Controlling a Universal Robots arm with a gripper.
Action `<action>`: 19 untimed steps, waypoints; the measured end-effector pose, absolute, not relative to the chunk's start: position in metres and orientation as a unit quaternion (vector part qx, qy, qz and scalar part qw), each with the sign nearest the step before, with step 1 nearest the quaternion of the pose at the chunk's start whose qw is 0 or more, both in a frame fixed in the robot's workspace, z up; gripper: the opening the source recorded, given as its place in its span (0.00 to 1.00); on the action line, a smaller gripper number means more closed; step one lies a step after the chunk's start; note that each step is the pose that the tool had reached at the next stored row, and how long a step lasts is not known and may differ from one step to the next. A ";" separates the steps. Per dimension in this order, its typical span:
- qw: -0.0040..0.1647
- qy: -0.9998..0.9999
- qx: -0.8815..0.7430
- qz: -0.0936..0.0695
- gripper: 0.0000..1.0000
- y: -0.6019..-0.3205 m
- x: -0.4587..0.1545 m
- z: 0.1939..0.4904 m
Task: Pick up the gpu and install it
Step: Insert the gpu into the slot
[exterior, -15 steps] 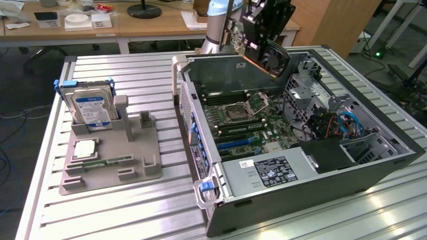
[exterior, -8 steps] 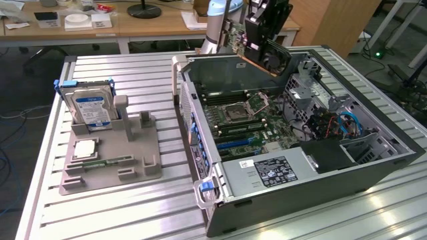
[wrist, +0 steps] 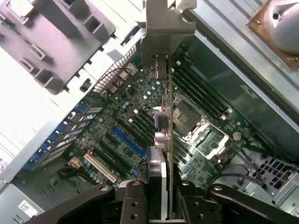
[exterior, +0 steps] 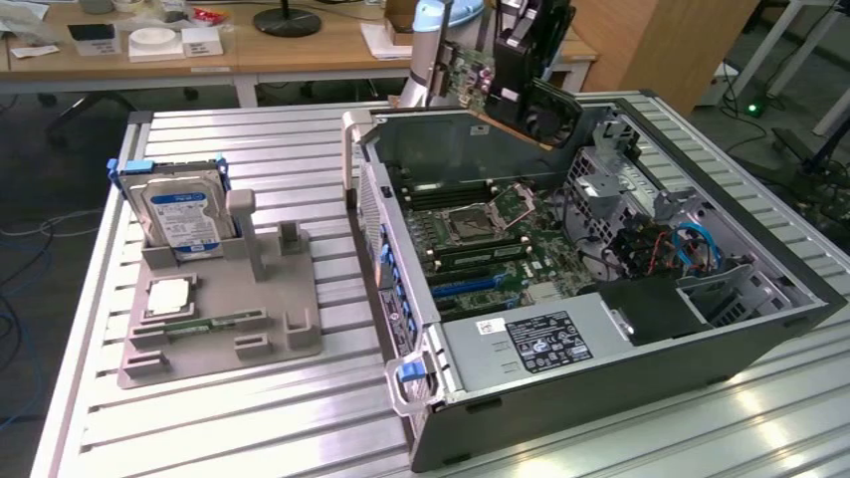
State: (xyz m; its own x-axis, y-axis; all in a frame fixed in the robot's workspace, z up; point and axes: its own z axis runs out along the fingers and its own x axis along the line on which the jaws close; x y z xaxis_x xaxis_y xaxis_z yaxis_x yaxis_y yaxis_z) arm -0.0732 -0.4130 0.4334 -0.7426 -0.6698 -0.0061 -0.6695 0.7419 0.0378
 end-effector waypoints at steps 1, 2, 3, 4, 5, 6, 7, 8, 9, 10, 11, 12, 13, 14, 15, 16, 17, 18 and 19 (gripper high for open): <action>0.004 -0.930 0.367 -0.019 0.28 -0.413 -0.073 0.433; 0.004 -0.927 0.374 -0.019 0.28 -0.413 -0.073 0.433; 0.004 -0.924 0.381 -0.019 0.28 -0.413 -0.073 0.433; 0.004 -0.921 0.389 -0.019 0.28 -0.413 -0.073 0.433; 0.005 -0.918 0.396 -0.019 0.28 -0.413 -0.073 0.433; 0.005 -0.914 0.405 -0.018 0.28 -0.413 -0.073 0.433; 0.005 -0.910 0.413 -0.018 0.28 -0.413 -0.073 0.433; 0.005 -0.907 0.421 -0.018 0.28 -0.413 -0.073 0.433; 0.005 -0.903 0.429 -0.018 0.28 -0.413 -0.073 0.433; 0.005 -0.899 0.437 -0.018 0.28 -0.413 -0.073 0.433; 0.006 -0.896 0.445 -0.018 0.28 -0.413 -0.073 0.433; 0.006 -0.892 0.452 -0.018 0.28 -0.413 -0.073 0.433; 0.006 -0.888 0.460 -0.018 0.28 -0.413 -0.073 0.433; 0.006 -0.884 0.467 -0.018 0.28 -0.413 -0.073 0.433; 0.006 -0.880 0.475 -0.018 0.28 -0.413 -0.073 0.433; 0.006 -0.876 0.482 -0.018 0.28 -0.413 -0.073 0.433; 0.006 -0.872 0.490 -0.018 0.28 -0.413 -0.073 0.433; 0.007 -0.868 0.497 -0.018 0.28 -0.413 -0.073 0.433; 0.007 -0.863 0.504 -0.018 0.28 -0.413 -0.073 0.433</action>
